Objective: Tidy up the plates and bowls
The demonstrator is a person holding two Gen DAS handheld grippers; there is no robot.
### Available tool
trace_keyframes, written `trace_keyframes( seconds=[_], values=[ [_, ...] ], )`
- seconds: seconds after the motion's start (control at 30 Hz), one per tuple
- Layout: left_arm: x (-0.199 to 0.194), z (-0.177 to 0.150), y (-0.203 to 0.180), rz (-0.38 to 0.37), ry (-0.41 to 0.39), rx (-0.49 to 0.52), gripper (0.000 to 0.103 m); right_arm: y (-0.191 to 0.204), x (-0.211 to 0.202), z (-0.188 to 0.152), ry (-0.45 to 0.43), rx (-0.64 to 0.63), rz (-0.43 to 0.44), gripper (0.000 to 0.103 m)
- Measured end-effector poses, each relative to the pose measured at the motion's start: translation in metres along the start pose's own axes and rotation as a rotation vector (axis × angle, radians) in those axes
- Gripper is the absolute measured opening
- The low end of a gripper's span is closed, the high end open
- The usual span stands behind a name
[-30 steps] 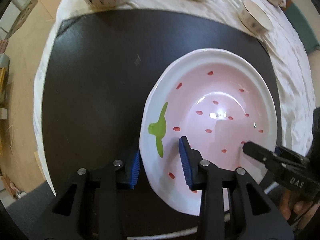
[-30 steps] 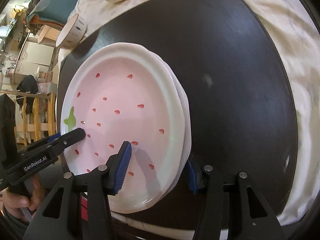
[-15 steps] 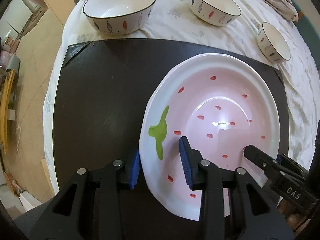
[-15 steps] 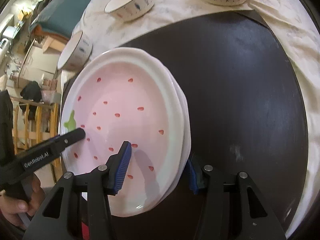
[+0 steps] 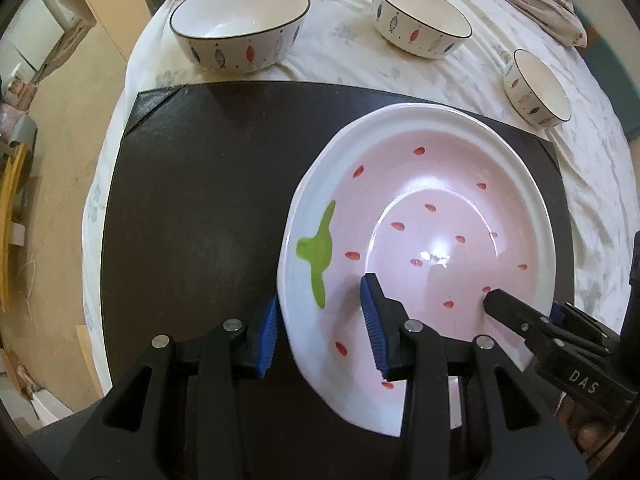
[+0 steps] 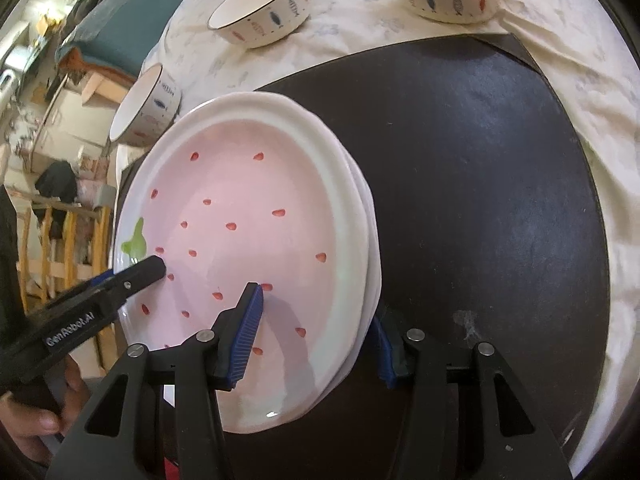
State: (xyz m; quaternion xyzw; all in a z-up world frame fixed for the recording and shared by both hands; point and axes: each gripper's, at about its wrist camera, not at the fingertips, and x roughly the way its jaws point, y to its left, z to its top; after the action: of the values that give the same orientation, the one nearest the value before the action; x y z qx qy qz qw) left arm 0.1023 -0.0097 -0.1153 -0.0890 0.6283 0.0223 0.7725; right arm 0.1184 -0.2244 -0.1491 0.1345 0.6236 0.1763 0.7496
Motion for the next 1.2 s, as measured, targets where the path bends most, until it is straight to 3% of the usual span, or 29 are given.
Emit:
trace_keyframes(
  seconds=[0.2,0.33,0.5,0.7,0.73,0.77,0.83,0.9,1.0,1.2],
  values=[
    [-0.011,-0.001,0.007,0.049,-0.039,-0.007,0.035,-0.003,-0.01,-0.004,-0.04,0.023,0.017,0.052],
    [-0.035,-0.011,0.003,0.092,-0.138,0.052,0.035,-0.006,-0.03,-0.009,-0.112,0.033,0.001,0.053],
    [-0.063,-0.02,-0.003,0.083,-0.236,0.069,0.035,-0.013,-0.062,-0.018,-0.22,0.078,0.009,0.054],
    [-0.097,-0.021,-0.012,0.077,-0.388,0.058,0.035,-0.009,-0.098,-0.026,-0.343,0.046,-0.05,0.072],
    [-0.104,-0.022,-0.014,0.064,-0.415,0.066,0.037,-0.007,-0.106,-0.027,-0.364,0.038,-0.071,0.079],
    [-0.112,-0.024,-0.017,0.049,-0.442,0.08,0.042,-0.006,-0.113,-0.029,-0.385,0.029,-0.086,0.083],
    [-0.122,-0.025,-0.022,0.048,-0.482,0.091,0.087,-0.003,-0.131,-0.031,-0.452,0.01,-0.123,0.097],
    [-0.131,-0.027,-0.027,0.043,-0.526,0.096,0.103,0.001,-0.145,-0.031,-0.52,-0.02,-0.174,0.103],
    [-0.136,-0.025,-0.037,0.025,-0.53,0.117,0.103,0.006,-0.161,-0.031,-0.584,-0.071,-0.252,0.103],
    [-0.139,-0.009,-0.064,0.001,-0.511,0.125,0.103,0.002,-0.174,-0.023,-0.596,-0.08,-0.239,0.103]
  ],
)
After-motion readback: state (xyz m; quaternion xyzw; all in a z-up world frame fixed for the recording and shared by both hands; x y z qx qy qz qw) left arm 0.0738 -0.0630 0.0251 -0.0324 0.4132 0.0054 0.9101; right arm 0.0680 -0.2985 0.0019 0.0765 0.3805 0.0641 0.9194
